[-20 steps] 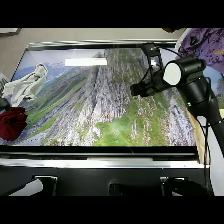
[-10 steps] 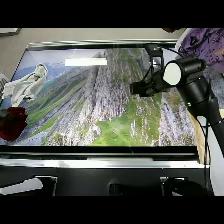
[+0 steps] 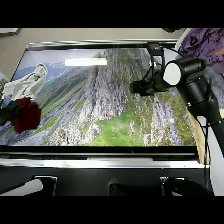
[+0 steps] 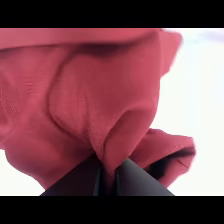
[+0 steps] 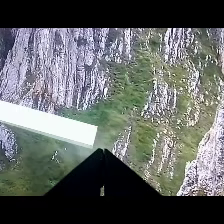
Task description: Fold the clothes and pants, and hang the long-sleeved shirts on hangers.
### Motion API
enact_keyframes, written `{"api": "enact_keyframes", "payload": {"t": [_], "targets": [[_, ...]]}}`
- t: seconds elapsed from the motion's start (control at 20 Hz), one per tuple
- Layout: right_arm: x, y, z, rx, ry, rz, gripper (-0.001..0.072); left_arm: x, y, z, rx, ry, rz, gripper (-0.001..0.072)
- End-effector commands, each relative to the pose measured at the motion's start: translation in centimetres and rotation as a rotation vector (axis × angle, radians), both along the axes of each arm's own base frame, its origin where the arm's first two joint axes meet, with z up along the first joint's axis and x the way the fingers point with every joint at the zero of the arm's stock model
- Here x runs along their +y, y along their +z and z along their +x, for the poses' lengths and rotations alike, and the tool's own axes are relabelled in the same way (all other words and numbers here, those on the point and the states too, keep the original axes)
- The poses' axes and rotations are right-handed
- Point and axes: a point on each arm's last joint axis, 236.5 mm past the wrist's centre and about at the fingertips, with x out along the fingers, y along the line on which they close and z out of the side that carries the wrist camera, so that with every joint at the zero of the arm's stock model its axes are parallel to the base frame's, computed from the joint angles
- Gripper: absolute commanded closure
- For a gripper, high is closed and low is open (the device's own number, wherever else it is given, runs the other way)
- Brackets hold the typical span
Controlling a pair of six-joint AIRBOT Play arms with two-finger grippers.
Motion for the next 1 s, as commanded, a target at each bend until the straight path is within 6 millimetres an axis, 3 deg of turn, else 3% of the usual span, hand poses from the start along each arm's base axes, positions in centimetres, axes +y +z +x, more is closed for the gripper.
{"api": "enact_keyframes", "payload": {"t": [0.0, 0.15, 0.3, 0.4, 0.5, 0.6, 0.65, 0.7, 0.75, 0.8, 0.95], "targets": [[-1.1, -0.2, -0.1, 0.005, -0.011, -0.048, 0.0649, -10.8, 5.8, 1.3, -0.126, -0.204, -0.06, 0.0693], [-2.6, -0.8, -0.8, 0.036, 0.006, -0.13, 0.0563, -21.9, 9.4, 1.9, -0.24, -0.375, -0.16, 0.0692], [-4.6, -1.4, -1.8, 0.082, 0.02, -0.23, 0.0564, -32.6, 10.2, 1.4, -0.316, -0.537, -0.227, 0.0691], [-5.9, -1.7, -2.6, 0.115, 0.041, -0.296, 0.0564, -38.3, 9.1, 0.8, -0.329, -0.6, -0.264, 0.0692], [-6.6, -1.9, -3.1, 0.139, 0.053, -0.331, 0.0563, -42.5, 6.0, 0.2, -0.274, -0.617, -0.296, 0.0691], [-6.8, -2.0, -3.3, 0.15, 0.052, -0.339, 0.056, -44.9, 1.6, -0.7, -0.173, -0.609, -0.308, 0.0685], [-6.8, -2.0, -3.3, 0.147, 0.052, -0.338, 0.0496, -45.2, 0.2, -0.9, -0.14, -0.61, -0.305, 0.0628], [-6.7, -1.9, -3.0, 0.135, 0.052, -0.334, 0.0347, -45.2, -0.4, -0.8, -0.126, -0.606, -0.305, 0.0431], [-6.5, -1.7, -2.5, 0.113, 0.052, -0.328, 0.026, -44.7, -0.2, -0.4, -0.134, -0.595, -0.303, 0.0249], [-6.5, -1.5, -1.8, 0.086, 0.038, -0.316, 0.0232, -43.6, 0.7, 0.3, -0.154, -0.574, -0.304, 0.0155], [-9.3, -0.9, 0.9, 0.033, -0.145, -0.21, 0.0232, -38.2, 5.3, 3.5, -0.289, -0.52, -0.268, 0.0156]]}}
